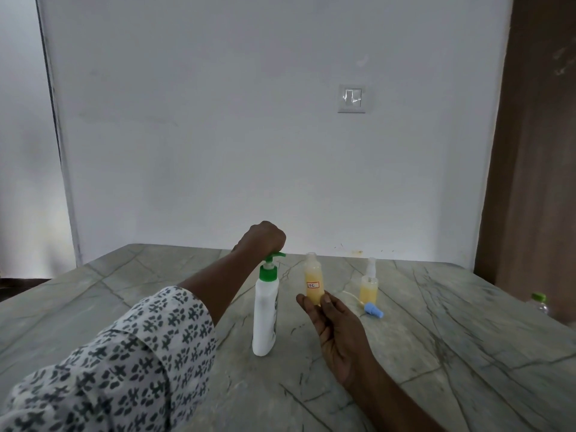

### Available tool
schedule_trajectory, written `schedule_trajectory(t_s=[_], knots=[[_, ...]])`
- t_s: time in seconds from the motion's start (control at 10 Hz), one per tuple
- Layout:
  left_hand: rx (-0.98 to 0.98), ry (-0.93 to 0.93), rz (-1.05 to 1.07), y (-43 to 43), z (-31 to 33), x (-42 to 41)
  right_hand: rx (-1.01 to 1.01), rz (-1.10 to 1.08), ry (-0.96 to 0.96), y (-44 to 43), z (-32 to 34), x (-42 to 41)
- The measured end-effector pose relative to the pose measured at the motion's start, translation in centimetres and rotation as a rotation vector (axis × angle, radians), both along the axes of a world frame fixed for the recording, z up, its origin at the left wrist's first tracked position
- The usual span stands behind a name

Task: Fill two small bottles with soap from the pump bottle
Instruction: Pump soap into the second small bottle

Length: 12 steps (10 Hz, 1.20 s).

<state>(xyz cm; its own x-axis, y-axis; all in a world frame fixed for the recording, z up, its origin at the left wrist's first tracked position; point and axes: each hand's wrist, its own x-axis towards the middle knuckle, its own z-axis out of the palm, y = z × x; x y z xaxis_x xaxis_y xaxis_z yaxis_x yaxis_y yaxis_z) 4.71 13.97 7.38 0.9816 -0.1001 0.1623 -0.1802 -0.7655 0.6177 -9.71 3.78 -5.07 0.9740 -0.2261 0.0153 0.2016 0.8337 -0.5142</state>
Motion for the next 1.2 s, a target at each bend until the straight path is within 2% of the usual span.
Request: schedule_trajectory(t_s=[0.2,0.5,0.6,0.8,1.0,1.2], knots=[[-0.004,0.035,0.0,0.2,-0.4,0.4,0.057,-0.021,-0.014,-0.1,-0.1,0.0],[-0.057,0.056,-0.007,0.0,-0.2,0.0,0.01,-0.06,-0.021,0.1,0.3,-0.2],[-0.093,-0.011,-0.002,0.1,0.1,-0.5,-0.013,-0.071,-0.052,0.3,0.4,-0.3],[-0.044,0.059,0.012,0.1,-0.2,-0.1,-0.16,-0.131,-0.1,0.7,0.4,-0.4],[-0.1,-0.018,0.001,0.3,0.6,-1.5,-0.229,-0.171,-0.13,0.9,0.7,-0.5],[-0.017,0.003,0.018,0.2,-0.2,-0.5,-0.279,-0.193,-0.148,1.0,0.9,-0.5]])
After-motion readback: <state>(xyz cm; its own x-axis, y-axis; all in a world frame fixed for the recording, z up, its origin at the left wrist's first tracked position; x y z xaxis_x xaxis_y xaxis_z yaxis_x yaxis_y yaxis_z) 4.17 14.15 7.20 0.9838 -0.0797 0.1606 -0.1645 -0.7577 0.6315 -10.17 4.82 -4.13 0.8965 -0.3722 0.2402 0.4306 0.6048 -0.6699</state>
